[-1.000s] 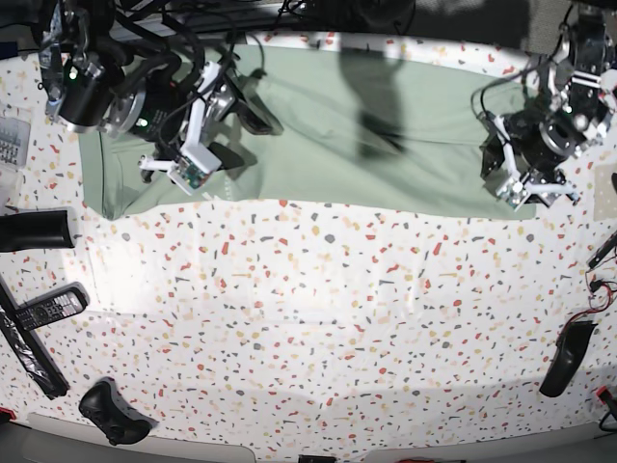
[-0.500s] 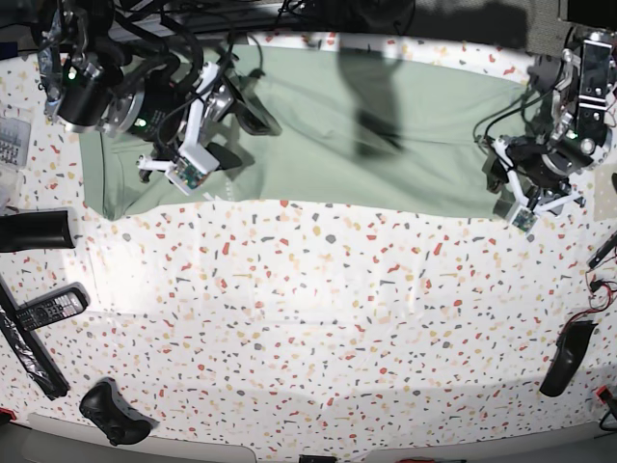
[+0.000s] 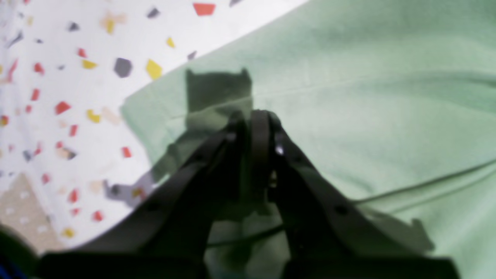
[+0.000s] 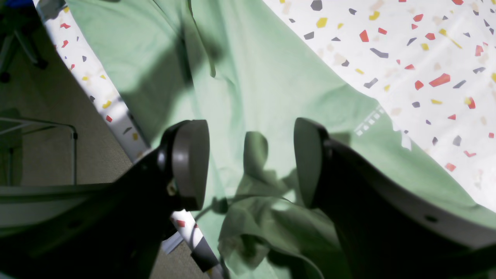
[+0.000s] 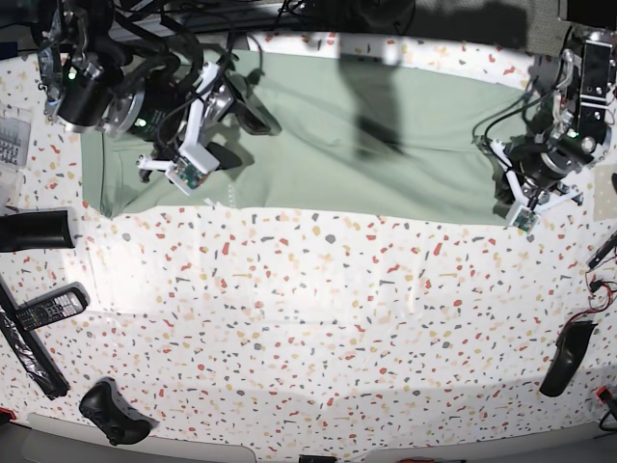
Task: Fold the T-shirt properly
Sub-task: 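Lower the left gripper and grasp the shirt's other end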
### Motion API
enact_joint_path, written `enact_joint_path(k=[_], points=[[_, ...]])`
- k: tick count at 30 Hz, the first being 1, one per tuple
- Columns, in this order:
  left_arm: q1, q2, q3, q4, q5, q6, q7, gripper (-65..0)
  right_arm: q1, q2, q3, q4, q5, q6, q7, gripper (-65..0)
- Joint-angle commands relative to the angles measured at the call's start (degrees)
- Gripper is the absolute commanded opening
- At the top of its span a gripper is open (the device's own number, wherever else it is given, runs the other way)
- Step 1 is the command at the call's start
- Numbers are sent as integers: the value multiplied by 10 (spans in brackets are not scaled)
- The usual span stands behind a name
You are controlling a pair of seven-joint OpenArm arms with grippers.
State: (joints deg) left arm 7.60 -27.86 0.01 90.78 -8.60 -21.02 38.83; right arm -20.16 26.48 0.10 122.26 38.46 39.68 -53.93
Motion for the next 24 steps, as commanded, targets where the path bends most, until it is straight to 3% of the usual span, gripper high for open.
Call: enact_joint_path(k=[1, 12, 13, 15, 19, 24], points=[[-11, -9, -4, 26, 0, 3, -15, -650, 3, 5, 3, 10, 8, 3, 12, -312], [-10, -17, -4, 82, 24, 3, -7, -650, 3, 5, 3, 10, 8, 3, 11, -312], [-11, -21, -4, 82, 20, 6, -7, -592, 3, 5, 3, 10, 8, 3, 11, -312], [-11, -34, -4, 82, -9, 26, -7, -456, 3, 5, 3, 10, 8, 3, 11, -312], [-14, -67, -4, 67, -86, 40, -7, -443, 3, 5, 3, 10, 8, 3, 9, -312], [-44, -89, -4, -30, -193, 30, 7, -443, 2, 5, 3, 10, 8, 3, 9, -312]])
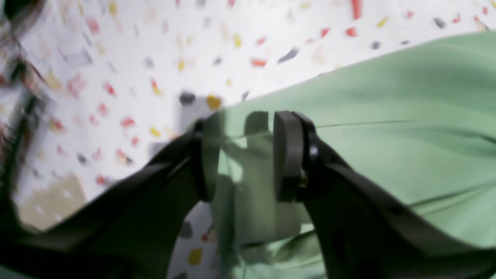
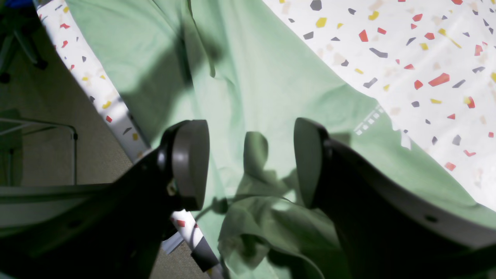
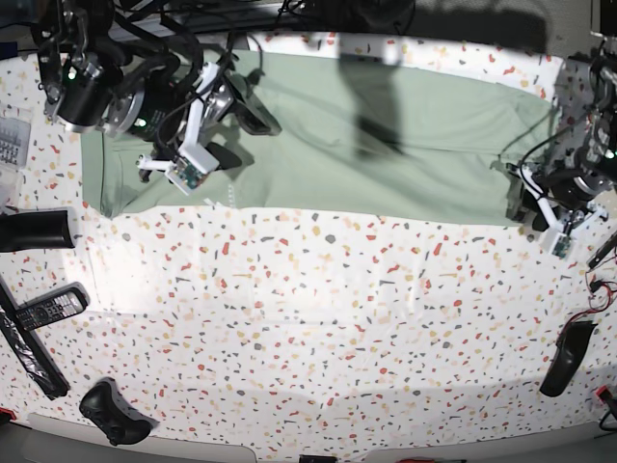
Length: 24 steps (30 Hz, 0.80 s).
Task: Fold the T-shirt properly
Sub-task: 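Lower the left gripper and grasp the shirt's other end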
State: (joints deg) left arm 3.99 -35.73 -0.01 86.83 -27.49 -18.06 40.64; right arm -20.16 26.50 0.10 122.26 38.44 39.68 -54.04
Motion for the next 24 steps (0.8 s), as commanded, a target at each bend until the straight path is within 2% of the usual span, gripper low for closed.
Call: enact_joint_path(k=[1, 4, 6, 10, 24], points=[[-15, -10, -4, -11, -27, -15, -3, -443, 3, 5, 3, 10, 8, 3, 10, -312], [-31, -10, -4, -65, -84, -50, 1, -443, 2, 5, 3, 10, 8, 3, 10, -312], [-41, -10, -4, -93, -98, -58, 1, -443, 3, 5, 3, 10, 8, 3, 10, -312], [-53, -10, -4, -130, -102, -58, 1, -443, 3, 5, 3, 10, 8, 3, 10, -312], [-64, -10, -21, -130, -101, -57, -3, -443, 3, 5, 3, 10, 8, 3, 10, -312]])
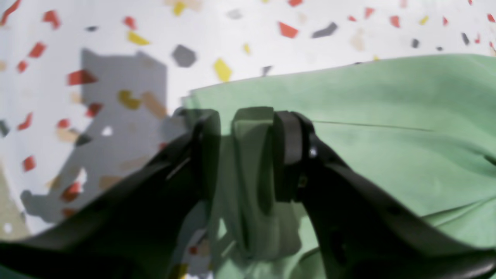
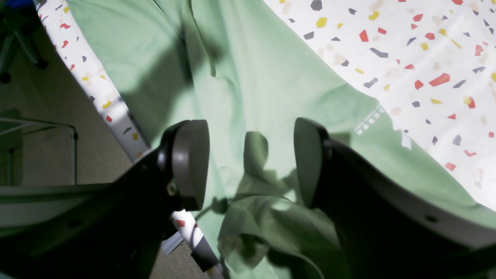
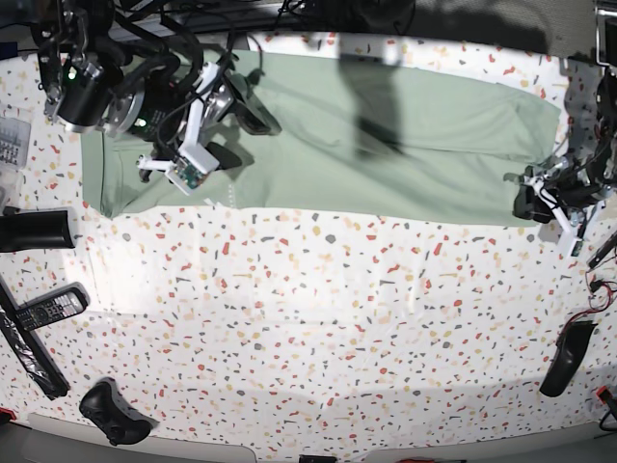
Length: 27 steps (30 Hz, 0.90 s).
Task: Fold the T-shirt properly
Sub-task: 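Lower the left gripper and grasp the shirt's other end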
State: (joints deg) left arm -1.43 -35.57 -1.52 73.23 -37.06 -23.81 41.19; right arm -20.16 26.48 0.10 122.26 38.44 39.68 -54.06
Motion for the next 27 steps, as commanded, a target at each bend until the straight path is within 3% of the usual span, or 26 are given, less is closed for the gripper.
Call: enact_joint_path(k=[1, 9, 15, 27], points=[[-9, -11, -6, 6, -5, 0, -8, -443, 3, 5, 3, 10, 8, 3, 10, -312], [3, -11, -6, 6, -8, -4, 25, -443, 3, 5, 3, 10, 8, 3, 10, -312], [3, -11, -6, 6, -77, -72, 47, -443, 3, 5, 3, 10, 8, 3, 11, -312], [3, -11, -6, 6, -80, -73, 38, -444, 3, 5, 3, 10, 8, 3, 10, -312]])
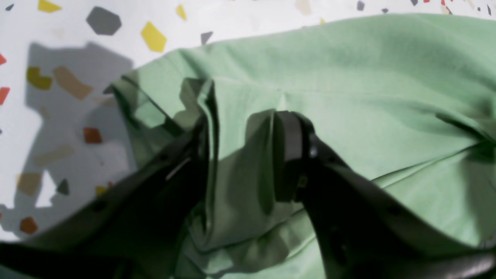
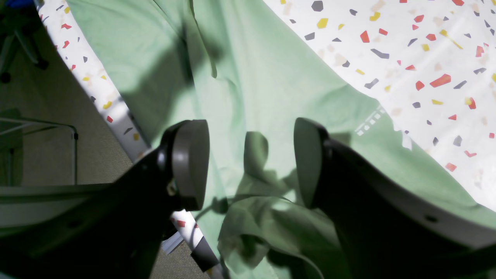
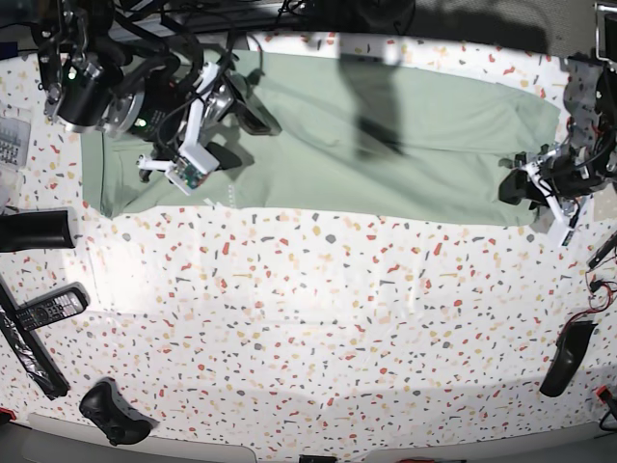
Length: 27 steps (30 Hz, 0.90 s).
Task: Fold the T-shirt properly
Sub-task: 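Lower the left gripper and grasp the shirt's other end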
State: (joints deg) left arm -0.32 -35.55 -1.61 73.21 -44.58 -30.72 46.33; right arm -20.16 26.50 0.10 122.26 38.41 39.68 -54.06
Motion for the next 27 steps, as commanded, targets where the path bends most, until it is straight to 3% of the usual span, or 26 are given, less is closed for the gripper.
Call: enact_joint_path(k=[1, 11, 17, 27], points=[[-8, -12, -5, 6, -5, -4, -14, -444, 3, 5, 3, 10, 8, 3, 10, -312], [-8, -12, -7, 8, -5, -4, -37, -446, 3, 5, 3, 10, 8, 3, 10, -312], [-8, -12, -7, 8, -5, -4, -37, -502, 3, 5, 3, 10, 8, 3, 10, -312], [-13, -12, -7, 9, -5, -4, -37, -499, 3, 5, 3, 10, 8, 3, 10, -312]])
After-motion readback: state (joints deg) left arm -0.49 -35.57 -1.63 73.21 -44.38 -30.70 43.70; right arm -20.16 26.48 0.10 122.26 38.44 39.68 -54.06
